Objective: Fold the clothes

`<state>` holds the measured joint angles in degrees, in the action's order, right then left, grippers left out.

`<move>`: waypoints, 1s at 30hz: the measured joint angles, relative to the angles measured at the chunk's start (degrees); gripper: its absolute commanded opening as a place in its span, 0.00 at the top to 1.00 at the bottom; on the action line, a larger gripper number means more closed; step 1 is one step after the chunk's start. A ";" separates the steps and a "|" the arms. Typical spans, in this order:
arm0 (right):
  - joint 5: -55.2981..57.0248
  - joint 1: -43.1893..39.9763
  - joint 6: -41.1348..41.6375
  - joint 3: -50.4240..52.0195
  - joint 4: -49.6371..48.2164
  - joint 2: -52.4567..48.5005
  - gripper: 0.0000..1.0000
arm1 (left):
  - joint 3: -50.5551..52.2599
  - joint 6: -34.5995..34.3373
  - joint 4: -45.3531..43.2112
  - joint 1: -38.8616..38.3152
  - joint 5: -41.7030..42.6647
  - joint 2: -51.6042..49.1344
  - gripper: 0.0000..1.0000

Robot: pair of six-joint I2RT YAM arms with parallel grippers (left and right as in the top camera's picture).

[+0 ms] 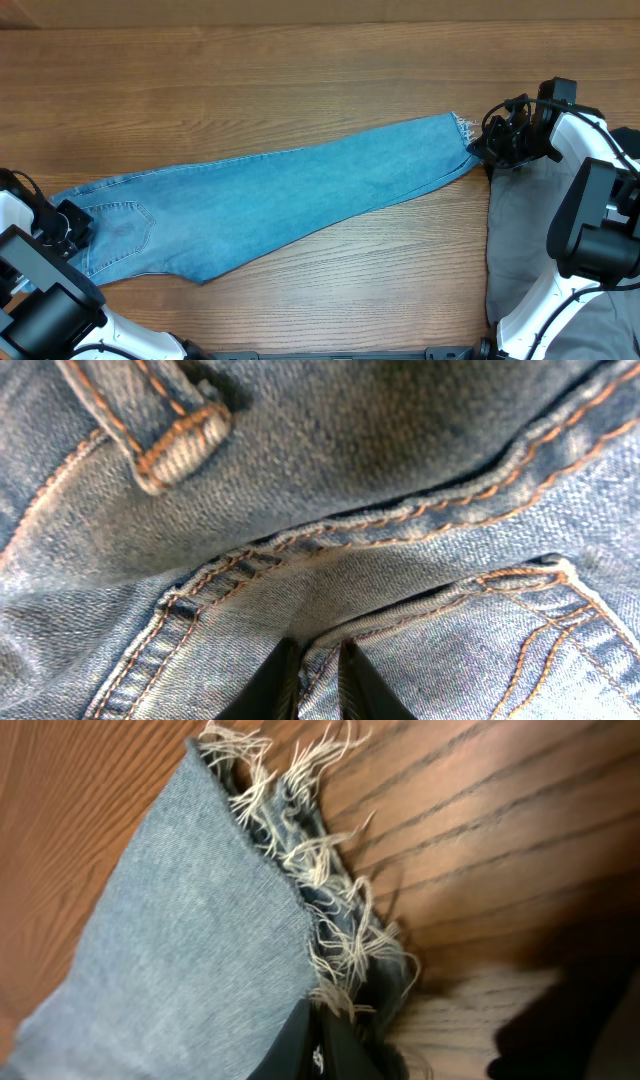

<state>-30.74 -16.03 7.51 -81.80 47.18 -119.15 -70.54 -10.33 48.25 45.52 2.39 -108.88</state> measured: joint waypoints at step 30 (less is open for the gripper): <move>3.08 0.07 7.28 2.54 2.93 2.99 0.73 | 0.00 0.37 -0.09 -0.04 1.99 -0.02 0.56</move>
<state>-27.66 -15.97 14.79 -79.26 50.11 -116.16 -70.54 -9.96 48.16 45.47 4.38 -108.90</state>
